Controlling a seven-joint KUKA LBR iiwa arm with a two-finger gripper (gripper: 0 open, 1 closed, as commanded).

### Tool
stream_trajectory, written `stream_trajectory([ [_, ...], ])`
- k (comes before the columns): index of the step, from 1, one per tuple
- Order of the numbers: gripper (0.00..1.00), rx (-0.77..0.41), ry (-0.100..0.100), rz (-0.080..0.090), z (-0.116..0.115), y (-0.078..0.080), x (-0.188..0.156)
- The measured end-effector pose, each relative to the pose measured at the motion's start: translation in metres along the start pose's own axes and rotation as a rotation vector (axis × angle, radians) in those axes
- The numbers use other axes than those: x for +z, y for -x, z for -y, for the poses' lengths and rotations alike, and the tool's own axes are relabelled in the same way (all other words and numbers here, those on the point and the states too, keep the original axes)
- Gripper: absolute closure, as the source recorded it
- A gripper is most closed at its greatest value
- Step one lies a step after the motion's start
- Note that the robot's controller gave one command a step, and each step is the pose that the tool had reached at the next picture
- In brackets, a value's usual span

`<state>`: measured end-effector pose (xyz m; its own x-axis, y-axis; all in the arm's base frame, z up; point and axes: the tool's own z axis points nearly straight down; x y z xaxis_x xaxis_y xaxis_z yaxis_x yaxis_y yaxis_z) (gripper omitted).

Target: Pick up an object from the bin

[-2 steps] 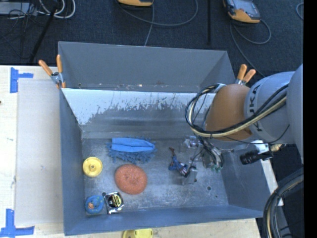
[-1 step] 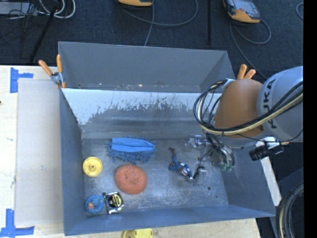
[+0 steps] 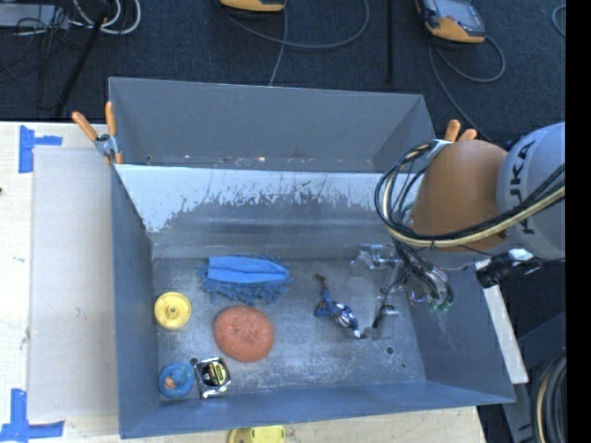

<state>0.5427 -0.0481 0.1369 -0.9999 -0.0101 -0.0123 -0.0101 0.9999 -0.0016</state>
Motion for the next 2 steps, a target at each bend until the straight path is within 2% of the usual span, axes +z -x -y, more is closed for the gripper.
stream_trajectory([
  [1, 0.0, 0.17, 0.001, -0.01, -0.01, -0.001, 0.058],
  [2, 1.0, 0.134, 0.0, -0.011, -0.018, 0.016, 0.067],
])
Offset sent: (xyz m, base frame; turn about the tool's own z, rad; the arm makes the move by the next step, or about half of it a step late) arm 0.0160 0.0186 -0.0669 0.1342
